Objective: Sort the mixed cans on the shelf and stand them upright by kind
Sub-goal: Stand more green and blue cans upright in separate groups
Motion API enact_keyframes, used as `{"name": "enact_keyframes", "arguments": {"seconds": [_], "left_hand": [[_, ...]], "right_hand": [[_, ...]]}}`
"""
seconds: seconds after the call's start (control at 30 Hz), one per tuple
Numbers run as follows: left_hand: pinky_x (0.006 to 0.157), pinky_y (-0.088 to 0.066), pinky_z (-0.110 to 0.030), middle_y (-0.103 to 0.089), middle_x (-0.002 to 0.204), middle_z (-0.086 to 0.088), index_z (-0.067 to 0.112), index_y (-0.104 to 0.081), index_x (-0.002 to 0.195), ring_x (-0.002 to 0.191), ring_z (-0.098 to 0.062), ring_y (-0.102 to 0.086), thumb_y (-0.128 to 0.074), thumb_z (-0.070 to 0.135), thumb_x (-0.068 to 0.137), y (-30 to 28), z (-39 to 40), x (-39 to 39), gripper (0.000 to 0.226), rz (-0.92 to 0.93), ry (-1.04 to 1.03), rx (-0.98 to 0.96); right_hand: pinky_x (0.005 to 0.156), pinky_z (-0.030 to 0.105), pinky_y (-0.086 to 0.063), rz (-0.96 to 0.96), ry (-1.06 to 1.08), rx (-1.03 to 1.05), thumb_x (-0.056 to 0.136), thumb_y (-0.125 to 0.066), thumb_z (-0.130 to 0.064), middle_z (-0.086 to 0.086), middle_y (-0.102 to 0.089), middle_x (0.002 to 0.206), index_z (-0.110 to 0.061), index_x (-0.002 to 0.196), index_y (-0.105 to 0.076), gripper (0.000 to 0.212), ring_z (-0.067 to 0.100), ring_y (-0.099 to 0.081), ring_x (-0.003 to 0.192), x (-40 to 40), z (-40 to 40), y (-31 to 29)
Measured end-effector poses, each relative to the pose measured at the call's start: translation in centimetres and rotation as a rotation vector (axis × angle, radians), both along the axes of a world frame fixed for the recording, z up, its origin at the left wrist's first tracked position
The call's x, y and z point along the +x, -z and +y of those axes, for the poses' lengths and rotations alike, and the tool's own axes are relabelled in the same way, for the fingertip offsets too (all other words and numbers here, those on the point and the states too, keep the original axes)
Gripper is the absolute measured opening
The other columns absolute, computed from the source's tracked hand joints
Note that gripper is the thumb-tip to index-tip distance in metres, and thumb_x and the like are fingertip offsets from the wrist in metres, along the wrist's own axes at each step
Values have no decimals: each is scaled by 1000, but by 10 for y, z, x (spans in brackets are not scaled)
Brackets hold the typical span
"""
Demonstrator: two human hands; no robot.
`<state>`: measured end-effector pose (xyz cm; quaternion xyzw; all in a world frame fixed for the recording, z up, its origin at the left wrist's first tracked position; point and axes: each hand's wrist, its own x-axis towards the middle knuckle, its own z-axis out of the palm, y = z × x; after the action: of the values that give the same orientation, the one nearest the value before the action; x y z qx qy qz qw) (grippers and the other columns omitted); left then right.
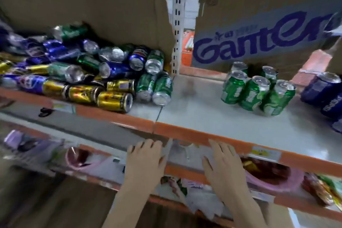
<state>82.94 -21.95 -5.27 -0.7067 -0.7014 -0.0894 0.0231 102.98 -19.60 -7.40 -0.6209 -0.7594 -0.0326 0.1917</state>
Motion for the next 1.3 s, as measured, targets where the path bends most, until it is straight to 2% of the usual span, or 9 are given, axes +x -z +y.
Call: {"name": "enact_keyframes", "arguments": {"seconds": [0.07,0.13,0.2,0.37,0.53,0.7,0.9,1.13,1.3], "left_hand": [[55,-52,-38,-66,70,1,18,-69,78,64,-24,-65,-89,33,48,-1,-17,-40,39,-11,-85,0],[58,-53,-37,-68,74,3,20,-70,81,67,-22,-66,-88,36,51,-1,-33,-74,39,-21,-177,-2],[59,-53,-36,-68,75,4,20,-70,83,68,-21,-66,-88,36,53,-1,-43,-101,38,-59,-237,16],[51,-52,-34,-67,76,2,16,-69,86,64,-22,-64,-87,28,58,6,-48,-156,36,-141,-247,55],[58,-49,-36,-67,80,1,18,-68,91,71,-24,-64,-76,30,70,4,-30,-213,25,-139,-327,52],[91,-45,-33,-60,115,6,26,-55,122,103,-16,-57,-51,46,90,-15,20,-268,38,-128,-356,80],[60,-50,-38,-65,83,0,14,-66,96,74,-26,-61,-73,34,77,-37,85,-326,28,-93,-269,172],[68,-52,-42,-66,86,2,16,-67,103,79,-25,-61,-70,35,80,-40,115,-374,30,-163,-318,193],[61,-53,-39,-68,88,-3,11,-69,98,75,-26,-63,-69,30,81,-44,132,-416,26,-177,-305,298]], "right_hand": [[77,41,-53,-28,-38,-22,72,-71,-24,10,-69,97,-3,104,-68,38,33,-66,89,-28,-1,0],[84,40,-50,-72,-109,-27,83,-46,-30,10,-68,104,-5,102,-69,40,32,-62,96,-53,0,-1],[82,39,-51,-88,-145,-16,83,-36,-33,10,-68,103,-5,98,-69,46,31,-63,93,-76,5,-5],[68,40,-54,10,-166,58,76,-58,-28,12,-68,88,-2,98,-68,35,33,-65,80,-136,25,-21],[72,40,-51,81,-237,77,72,-77,-15,12,-67,92,-2,101,-66,33,33,-63,85,-200,63,-34],[82,42,-49,151,-327,163,75,-75,-14,14,-66,98,0,104,-65,34,33,-61,93,-264,117,-58],[81,43,-50,142,-327,224,73,-77,-17,12,-65,98,-3,103,-65,36,33,-60,94,-318,173,-72],[81,37,-51,93,-362,229,76,-65,-27,4,-66,99,-8,102,-67,32,25,-61,96,-363,195,-66],[86,39,-50,68,-309,185,81,-59,-30,3,-67,104,-10,106,-68,34,25,-61,101,-390,206,-68]]}}
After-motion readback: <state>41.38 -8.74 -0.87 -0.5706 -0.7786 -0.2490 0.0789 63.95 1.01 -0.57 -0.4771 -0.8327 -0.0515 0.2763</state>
